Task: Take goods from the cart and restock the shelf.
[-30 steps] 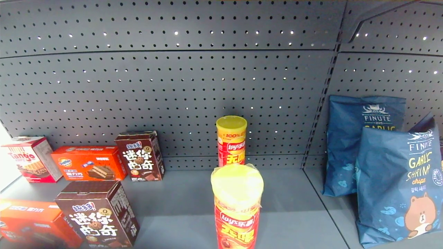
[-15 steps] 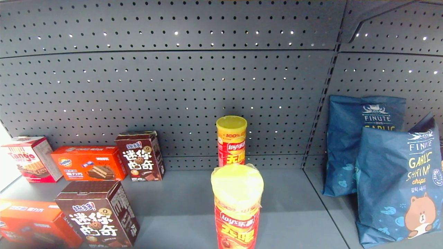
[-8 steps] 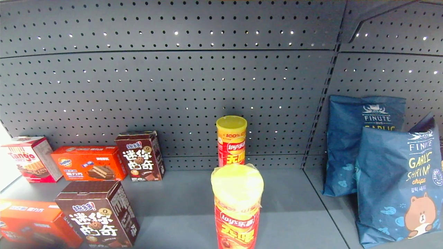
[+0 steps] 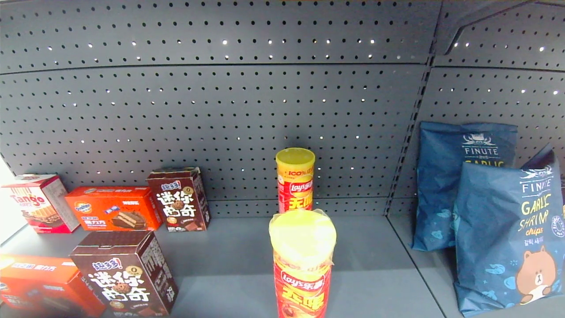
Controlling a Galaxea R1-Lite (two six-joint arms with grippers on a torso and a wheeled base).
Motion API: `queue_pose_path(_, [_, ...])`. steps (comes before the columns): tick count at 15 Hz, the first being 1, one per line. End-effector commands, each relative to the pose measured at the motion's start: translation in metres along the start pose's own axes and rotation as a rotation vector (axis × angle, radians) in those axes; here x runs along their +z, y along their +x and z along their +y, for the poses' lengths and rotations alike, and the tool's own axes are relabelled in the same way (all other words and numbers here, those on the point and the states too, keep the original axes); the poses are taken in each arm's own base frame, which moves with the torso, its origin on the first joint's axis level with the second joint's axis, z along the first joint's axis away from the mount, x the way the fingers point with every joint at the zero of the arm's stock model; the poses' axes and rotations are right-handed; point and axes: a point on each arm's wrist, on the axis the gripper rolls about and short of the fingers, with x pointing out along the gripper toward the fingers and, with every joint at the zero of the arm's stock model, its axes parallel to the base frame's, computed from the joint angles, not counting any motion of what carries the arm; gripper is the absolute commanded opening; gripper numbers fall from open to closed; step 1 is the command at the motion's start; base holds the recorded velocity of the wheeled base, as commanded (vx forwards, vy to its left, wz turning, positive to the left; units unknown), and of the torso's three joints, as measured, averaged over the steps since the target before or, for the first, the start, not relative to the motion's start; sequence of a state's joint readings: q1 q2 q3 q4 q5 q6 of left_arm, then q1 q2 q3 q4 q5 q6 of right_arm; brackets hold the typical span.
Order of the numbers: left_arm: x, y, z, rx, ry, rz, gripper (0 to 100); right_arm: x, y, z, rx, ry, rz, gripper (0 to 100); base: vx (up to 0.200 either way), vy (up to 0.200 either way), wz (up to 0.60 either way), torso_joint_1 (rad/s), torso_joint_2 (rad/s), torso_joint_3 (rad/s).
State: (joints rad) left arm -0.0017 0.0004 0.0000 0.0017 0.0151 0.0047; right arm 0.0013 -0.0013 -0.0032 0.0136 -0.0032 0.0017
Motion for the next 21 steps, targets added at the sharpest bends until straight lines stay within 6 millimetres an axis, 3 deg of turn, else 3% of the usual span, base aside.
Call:
queue_pose_path(1, [0.0000, 0.0000, 0.0000, 0.000, 0.000, -0.001, 100, 0.0000, 0.0001, 0.0000, 0.000, 0.000, 0.002, 100, 0.000, 0.000, 0.00, 0.000, 0.00, 0.000])
queue_pose_path(21, [0.0000, 0.0000, 0.0000, -0.001, -0.002, -0.001, 100, 0.0000, 0.0001, -0.0001, -0.003, 0.000, 0.002, 100, 0.000, 0.000, 0.06, 0.000, 0.00, 0.000])
